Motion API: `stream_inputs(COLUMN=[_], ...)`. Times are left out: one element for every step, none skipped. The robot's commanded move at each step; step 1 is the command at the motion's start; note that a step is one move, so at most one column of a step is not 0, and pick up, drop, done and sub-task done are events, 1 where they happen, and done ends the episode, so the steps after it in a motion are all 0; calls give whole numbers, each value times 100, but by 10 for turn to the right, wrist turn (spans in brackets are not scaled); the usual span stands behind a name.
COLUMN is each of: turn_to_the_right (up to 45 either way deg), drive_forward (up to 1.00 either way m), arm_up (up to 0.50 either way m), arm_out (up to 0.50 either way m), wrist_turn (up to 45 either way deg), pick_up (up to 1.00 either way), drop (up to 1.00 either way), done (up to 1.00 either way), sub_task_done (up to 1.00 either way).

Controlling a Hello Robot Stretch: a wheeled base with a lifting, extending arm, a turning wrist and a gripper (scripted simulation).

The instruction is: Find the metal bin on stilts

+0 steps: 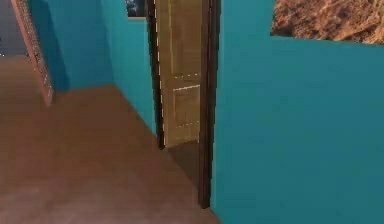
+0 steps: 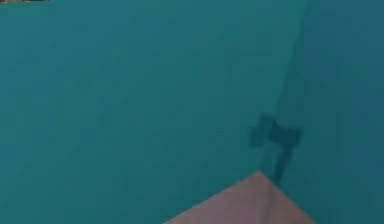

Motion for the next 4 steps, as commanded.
stream_inputs(turn_to_the_right=[-450, -30, 0, 0], drive_forward=[0, 0, 100, 100], arm_up=[0, 0, 0, 0], arm_out=[0, 0, 0, 0], wrist_turn=[0, 0, 0, 0], pick_up=[0, 0, 0, 0], drop=[0, 0, 0, 0], done=[0, 0, 0, 0], sub_task_done=[0, 0, 0, 0])
